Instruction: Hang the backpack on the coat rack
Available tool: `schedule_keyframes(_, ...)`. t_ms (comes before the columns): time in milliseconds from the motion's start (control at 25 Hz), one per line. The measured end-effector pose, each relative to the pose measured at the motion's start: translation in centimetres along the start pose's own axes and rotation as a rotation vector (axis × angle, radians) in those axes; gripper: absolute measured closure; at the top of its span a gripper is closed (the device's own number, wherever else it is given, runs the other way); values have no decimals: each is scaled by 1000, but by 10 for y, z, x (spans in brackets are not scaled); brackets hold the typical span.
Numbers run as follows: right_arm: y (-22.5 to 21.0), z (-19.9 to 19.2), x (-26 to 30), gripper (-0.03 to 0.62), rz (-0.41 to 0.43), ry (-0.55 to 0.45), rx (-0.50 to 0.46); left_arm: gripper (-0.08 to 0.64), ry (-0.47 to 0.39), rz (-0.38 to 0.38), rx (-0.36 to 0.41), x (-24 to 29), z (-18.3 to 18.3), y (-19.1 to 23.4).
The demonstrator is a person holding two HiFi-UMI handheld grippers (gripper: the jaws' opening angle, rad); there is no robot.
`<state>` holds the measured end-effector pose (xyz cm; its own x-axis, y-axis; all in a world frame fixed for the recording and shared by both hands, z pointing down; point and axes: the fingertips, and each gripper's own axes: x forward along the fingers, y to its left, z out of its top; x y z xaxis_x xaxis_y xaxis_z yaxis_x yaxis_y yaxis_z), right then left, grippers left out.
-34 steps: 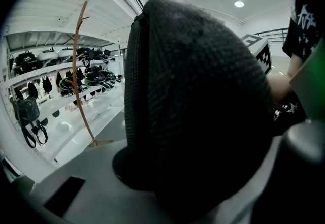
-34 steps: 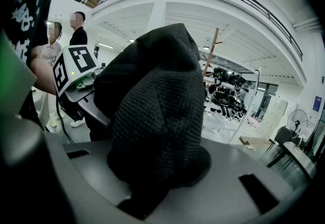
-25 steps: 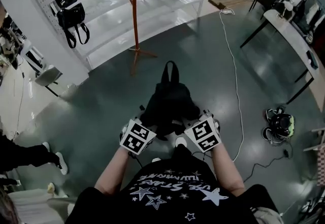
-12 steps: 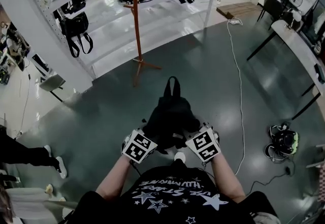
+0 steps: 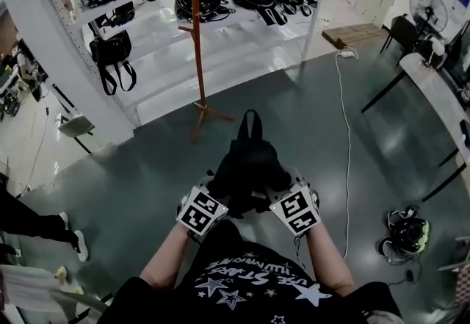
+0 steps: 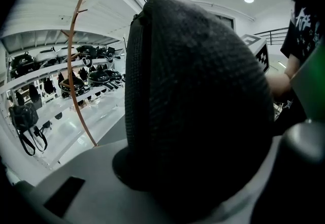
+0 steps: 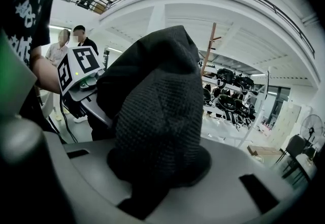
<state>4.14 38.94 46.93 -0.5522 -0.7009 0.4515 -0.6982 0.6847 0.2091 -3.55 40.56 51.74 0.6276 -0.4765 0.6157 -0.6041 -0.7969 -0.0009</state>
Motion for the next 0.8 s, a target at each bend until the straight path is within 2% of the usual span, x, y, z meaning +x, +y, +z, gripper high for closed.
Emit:
schedule_keyframes(160, -23, -4, 20, 506, 12, 13, 12, 462, 19, -13, -14, 21, 7, 17)
schedule_keyframes(320, -54, -9, 58, 506, 17, 37, 30, 462, 43, -38, -8, 53, 15, 52)
schedule_keyframes(520, -109, -4, 111, 506, 19, 45, 47, 462, 52, -62, 0, 98, 41, 110)
schedule_keyframes(800, -199, 36, 197, 506, 1, 49, 40, 463, 12, -54, -11, 151, 98, 215)
